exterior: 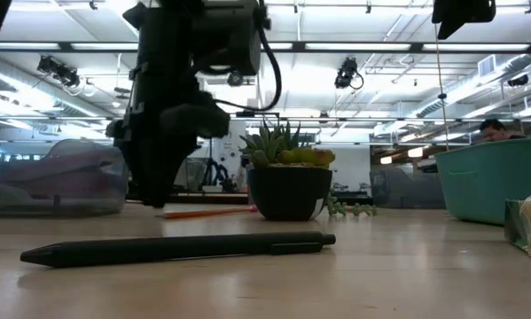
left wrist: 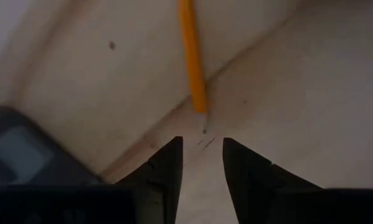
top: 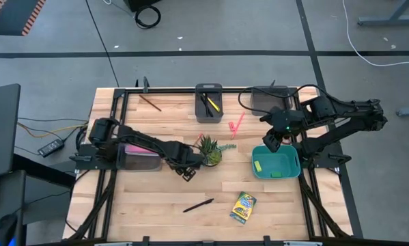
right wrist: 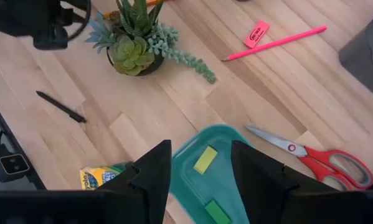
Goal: Sort crayons/erasers/pens/pencils in bins
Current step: Put the orange pencil into the right black bin
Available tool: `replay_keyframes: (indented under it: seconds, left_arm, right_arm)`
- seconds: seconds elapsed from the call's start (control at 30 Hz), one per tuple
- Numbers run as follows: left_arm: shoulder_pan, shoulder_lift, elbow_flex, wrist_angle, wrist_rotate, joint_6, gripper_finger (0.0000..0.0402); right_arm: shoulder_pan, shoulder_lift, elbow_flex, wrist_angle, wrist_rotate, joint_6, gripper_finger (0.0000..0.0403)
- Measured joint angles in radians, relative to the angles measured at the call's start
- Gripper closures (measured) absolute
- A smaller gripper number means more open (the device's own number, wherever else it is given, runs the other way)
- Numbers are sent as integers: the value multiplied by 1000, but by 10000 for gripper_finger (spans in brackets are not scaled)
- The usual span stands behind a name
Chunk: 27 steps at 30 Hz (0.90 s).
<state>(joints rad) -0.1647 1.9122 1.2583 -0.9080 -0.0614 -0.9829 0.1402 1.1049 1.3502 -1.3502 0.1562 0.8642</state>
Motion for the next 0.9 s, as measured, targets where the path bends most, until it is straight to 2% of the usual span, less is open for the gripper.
replay_keyframes:
  seconds: [0.3,0.9]
  left_arm:
    - [-19,32,0,53,12,-13,291]
    - [57,22,0,44,-13,-19,296]
  right_arm:
    - [0,0,0,0,-3,0,230]
    - [0,0,0,0,-27,6,230]
